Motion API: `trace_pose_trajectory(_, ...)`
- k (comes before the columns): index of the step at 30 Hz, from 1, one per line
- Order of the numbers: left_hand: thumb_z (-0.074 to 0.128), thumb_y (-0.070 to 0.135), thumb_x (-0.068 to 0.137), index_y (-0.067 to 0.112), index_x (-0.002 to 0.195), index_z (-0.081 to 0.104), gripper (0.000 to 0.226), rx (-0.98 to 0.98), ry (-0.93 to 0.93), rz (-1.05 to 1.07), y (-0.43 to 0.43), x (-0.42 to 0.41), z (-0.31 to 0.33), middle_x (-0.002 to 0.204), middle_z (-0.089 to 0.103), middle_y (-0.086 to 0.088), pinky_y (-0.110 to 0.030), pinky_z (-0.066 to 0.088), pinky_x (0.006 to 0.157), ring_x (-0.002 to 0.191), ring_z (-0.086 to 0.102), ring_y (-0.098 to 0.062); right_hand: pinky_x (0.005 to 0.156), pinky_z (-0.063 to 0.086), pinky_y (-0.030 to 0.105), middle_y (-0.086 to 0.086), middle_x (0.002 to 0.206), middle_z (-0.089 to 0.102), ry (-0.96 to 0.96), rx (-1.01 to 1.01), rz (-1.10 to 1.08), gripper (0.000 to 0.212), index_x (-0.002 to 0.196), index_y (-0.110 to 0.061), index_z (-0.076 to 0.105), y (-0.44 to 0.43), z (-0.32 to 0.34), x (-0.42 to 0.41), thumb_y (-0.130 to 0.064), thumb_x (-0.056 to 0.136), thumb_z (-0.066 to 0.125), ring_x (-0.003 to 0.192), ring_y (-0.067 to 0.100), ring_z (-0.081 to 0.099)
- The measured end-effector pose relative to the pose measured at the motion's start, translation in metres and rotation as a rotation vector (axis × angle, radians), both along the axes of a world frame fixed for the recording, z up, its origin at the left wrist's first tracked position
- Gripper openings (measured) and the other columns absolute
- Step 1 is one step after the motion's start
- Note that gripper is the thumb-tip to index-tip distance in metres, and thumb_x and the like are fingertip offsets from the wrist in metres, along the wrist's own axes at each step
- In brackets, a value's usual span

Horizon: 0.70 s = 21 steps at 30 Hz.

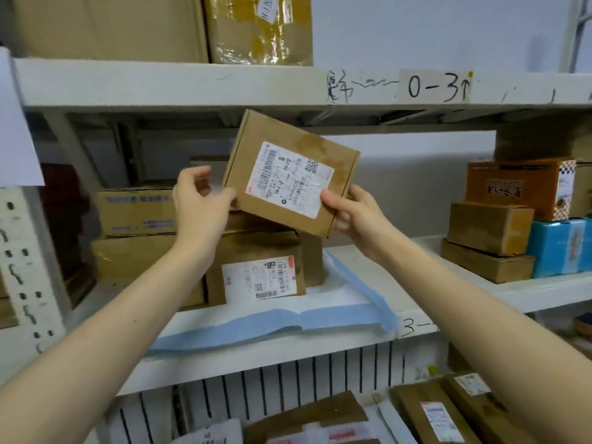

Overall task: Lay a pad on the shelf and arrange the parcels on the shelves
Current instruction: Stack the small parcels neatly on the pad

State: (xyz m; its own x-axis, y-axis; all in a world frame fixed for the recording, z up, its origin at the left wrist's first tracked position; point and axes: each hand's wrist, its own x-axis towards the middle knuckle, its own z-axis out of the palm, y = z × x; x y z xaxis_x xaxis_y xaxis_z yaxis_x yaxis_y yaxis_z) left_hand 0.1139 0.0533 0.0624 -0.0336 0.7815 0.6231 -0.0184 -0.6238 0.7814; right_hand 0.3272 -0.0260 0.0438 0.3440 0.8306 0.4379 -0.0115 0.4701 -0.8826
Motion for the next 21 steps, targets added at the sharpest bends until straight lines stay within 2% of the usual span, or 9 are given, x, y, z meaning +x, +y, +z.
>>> trace_pose_trajectory(2, 0.066, 0.014, 0.083, 0.025, 0.120, 0.048, 0.043, 0.062, 0.022, 0.048, 0.008, -0.016, 0.000, 0.126, 0.050, -0.003, -0.037, 0.047, 0.098, 0.114, 0.051, -0.017, 0.062, 0.054, 0.023, 0.008, 0.121, 0.066, -0.059, 0.006, 0.016, 0.049, 0.130, -0.007, 0.049, 0.014, 0.005, -0.004, -0.012, 0.085, 0.069, 0.093, 0.015, 0.070)
trace_pose_trajectory(4, 0.065, 0.012, 0.083, 0.026, 0.116, 0.048, 0.040, 0.110, 0.062, 0.093, 0.014, -0.025, 0.000, 0.124, 0.051, -0.002, -0.036, 0.046, 0.099, 0.112, 0.051, -0.015, 0.078, 0.058, 0.032, 0.008, 0.127, 0.062, -0.103, 0.001, 0.015, 0.056, 0.133, -0.008, 0.048, 0.024, 0.007, -0.008, -0.011, 0.082, 0.072, 0.109, 0.021, 0.065)
trace_pose_trajectory(7, 0.065, 0.012, 0.083, 0.022, 0.118, 0.048, 0.040, 0.187, 0.160, 0.199, 0.019, -0.034, 0.001, 0.124, 0.049, -0.002, -0.031, 0.044, 0.097, 0.107, 0.049, -0.012, 0.084, 0.058, 0.037, 0.009, 0.130, 0.059, -0.147, -0.005, -0.004, 0.064, 0.137, -0.008, 0.043, 0.041, 0.006, -0.011, -0.010, 0.081, 0.073, 0.113, 0.021, 0.063)
trace_pose_trajectory(9, 0.065, 0.012, 0.082, 0.019, 0.121, 0.048, 0.042, 0.221, 0.250, 0.268, 0.024, -0.036, 0.000, 0.124, 0.046, -0.003, -0.030, 0.043, 0.096, 0.108, 0.048, -0.014, 0.086, 0.057, 0.035, 0.008, 0.130, 0.058, -0.210, -0.032, -0.009, 0.068, 0.140, -0.009, 0.040, 0.052, -0.002, -0.012, -0.012, 0.081, 0.074, 0.113, 0.021, 0.063)
trace_pose_trajectory(12, 0.065, 0.011, 0.080, 0.015, 0.124, 0.049, 0.046, 0.248, 0.400, 0.350, 0.030, -0.035, -0.005, 0.127, 0.045, -0.007, -0.034, 0.041, 0.098, 0.117, 0.046, -0.023, 0.082, 0.054, 0.021, -0.007, 0.121, 0.058, -0.376, -0.070, -0.065, 0.072, 0.144, -0.017, 0.035, 0.059, -0.010, -0.017, -0.023, 0.083, 0.073, 0.105, 0.008, 0.061)
trace_pose_trajectory(14, 0.064, 0.010, 0.080, 0.014, 0.125, 0.049, 0.048, 0.246, 0.486, 0.376, 0.033, -0.033, -0.009, 0.128, 0.044, -0.007, -0.029, 0.035, 0.094, 0.120, 0.043, -0.025, 0.082, 0.051, 0.018, -0.014, 0.114, 0.055, -0.457, -0.052, -0.114, 0.072, 0.144, -0.018, 0.036, 0.064, -0.008, -0.020, -0.028, 0.083, 0.073, 0.099, 0.001, 0.057)
trace_pose_trajectory(16, 0.064, 0.010, 0.080, 0.014, 0.126, 0.048, 0.049, 0.259, 0.525, 0.383, 0.034, -0.032, -0.012, 0.128, 0.042, -0.007, -0.026, 0.032, 0.091, 0.121, 0.041, -0.024, 0.082, 0.050, 0.019, -0.014, 0.110, 0.055, -0.507, -0.053, -0.135, 0.074, 0.144, -0.016, 0.037, 0.070, -0.004, -0.021, -0.028, 0.082, 0.075, 0.096, 0.001, 0.055)
trace_pose_trajectory(21, 0.063, 0.010, 0.083, 0.014, 0.132, 0.046, 0.052, 0.241, 0.533, 0.378, 0.034, -0.035, -0.012, 0.132, 0.041, -0.006, -0.022, 0.029, 0.091, 0.125, 0.039, -0.022, 0.066, 0.049, 0.014, -0.009, 0.107, 0.056, -0.460, -0.127, -0.091, 0.077, 0.143, -0.009, 0.036, 0.082, 0.004, -0.021, -0.028, 0.080, 0.076, 0.090, 0.005, 0.058)
